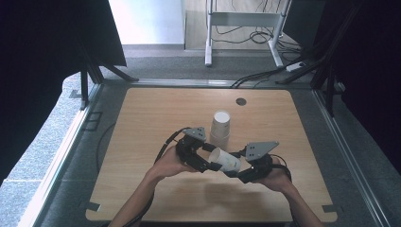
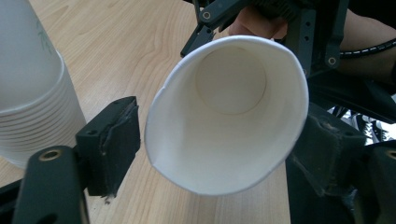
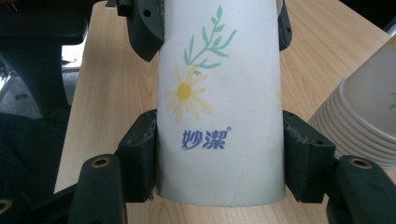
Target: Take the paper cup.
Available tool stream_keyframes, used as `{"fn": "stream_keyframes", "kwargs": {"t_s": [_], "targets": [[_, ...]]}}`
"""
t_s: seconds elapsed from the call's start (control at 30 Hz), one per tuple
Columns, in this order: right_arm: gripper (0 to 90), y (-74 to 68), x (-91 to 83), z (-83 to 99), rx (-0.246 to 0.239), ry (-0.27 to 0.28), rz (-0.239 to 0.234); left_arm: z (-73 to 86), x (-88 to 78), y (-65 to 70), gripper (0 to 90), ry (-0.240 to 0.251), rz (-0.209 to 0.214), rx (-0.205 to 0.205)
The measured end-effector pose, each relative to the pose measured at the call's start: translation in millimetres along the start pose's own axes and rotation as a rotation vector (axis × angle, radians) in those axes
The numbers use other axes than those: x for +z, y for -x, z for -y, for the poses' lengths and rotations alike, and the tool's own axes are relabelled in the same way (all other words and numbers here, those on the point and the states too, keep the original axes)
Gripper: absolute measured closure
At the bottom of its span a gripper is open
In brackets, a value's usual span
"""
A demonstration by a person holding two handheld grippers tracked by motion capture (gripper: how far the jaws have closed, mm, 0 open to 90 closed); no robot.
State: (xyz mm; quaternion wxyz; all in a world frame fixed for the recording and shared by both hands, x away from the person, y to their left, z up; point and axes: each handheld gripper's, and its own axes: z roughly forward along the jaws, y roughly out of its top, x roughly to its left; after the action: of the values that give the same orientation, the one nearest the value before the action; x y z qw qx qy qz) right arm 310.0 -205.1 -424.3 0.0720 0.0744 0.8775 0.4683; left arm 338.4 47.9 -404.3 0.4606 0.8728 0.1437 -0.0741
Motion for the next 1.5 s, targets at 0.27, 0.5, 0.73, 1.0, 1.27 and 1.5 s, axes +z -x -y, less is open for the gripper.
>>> {"fn": "stream_keyframes", "kwargs": {"t_s": [0.27, 0.5, 0.73, 1.0, 1.27, 1.5], "targets": [[36.9, 1.5, 1.1, 2.9, 0.004, -0.003, -0.003, -1.3, 0.5, 2.6, 29.7, -0.017, -0.025, 0.024], [35.1, 3.9, 5.0, 4.3, 0.017, -0.035, -0.013, -6.0, -0.2, 6.0, 34.6, -0.054, -0.047, 0.057], [25.5, 3.6, 9.1, -3.8, 0.004, -0.117, 0.018, -19.3, 1.8, 12.9, 35.7, -0.173, -0.128, 0.132], [35.6, 2.6, 23.7, -14.4, -0.042, -0.287, 0.049, -31.6, 15.4, 24.1, 35.1, -0.313, -0.206, 0.204], [37.7, 6.9, 18.1, -1.6, 0.079, -0.140, 0.035, -27.7, 8.9, 17.1, 19.1, -0.134, -0.175, 0.123], [37.6, 7.9, 17.0, 11.1, 0.129, 0.001, 0.007, -21.3, 10.4, 9.6, 18.3, -0.018, -0.096, 0.057]]}}
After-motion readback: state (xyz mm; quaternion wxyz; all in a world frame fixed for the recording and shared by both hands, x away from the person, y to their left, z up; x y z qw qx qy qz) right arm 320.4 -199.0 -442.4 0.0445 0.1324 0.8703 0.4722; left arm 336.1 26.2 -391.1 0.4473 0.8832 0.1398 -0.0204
